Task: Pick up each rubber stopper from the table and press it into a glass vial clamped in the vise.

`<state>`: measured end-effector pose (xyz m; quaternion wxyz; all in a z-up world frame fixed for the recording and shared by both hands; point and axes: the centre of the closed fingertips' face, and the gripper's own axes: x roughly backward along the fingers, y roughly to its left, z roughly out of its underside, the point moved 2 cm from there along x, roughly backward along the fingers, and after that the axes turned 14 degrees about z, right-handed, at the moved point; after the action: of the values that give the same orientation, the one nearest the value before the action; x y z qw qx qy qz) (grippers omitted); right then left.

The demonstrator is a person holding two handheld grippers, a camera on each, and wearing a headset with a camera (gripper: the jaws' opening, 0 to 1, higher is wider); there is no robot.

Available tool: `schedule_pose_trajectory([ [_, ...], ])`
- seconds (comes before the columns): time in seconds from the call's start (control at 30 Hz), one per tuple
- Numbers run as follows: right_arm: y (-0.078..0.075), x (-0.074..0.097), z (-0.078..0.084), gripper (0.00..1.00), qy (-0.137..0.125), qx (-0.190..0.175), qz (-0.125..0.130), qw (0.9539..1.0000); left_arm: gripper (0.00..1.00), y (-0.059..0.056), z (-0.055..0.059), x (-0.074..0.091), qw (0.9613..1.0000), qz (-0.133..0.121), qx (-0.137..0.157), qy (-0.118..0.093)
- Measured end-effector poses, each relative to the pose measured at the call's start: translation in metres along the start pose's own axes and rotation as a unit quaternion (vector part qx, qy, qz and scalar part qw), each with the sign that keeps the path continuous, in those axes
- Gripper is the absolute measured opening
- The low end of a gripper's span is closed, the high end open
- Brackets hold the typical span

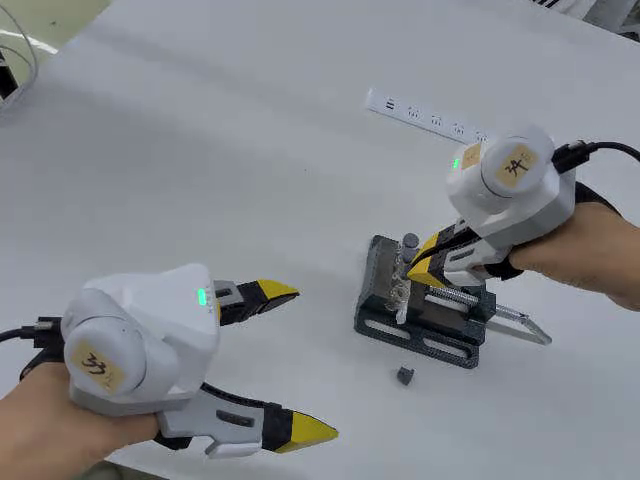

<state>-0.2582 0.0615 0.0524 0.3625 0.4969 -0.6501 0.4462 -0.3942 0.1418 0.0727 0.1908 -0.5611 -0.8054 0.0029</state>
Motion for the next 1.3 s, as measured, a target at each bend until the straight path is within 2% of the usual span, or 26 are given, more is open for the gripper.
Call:
schedule_pose_trajectory([
  [0.63,-0.0009,-0.003,0.0006,0.02,0.006,0.005,-0.013,0.9999,0.75,-0.0003,-0.0015,-0.0021,1.0,0.004,0.001,-0.003],
  [1.1,0.0005,-0.0036,0.0,0.02,0.026,0.023,-0.016,0.9993,0.75,0.0015,-0.0016,-0.0027,1.0,0.004,0.0,-0.005],
  [1.3,0.001,-0.0049,-0.0008,0.02,0.043,0.018,-0.023,0.9987,0.75,0.0013,-0.003,-0.0026,1.0,0.002,0.0,-0.008],
])
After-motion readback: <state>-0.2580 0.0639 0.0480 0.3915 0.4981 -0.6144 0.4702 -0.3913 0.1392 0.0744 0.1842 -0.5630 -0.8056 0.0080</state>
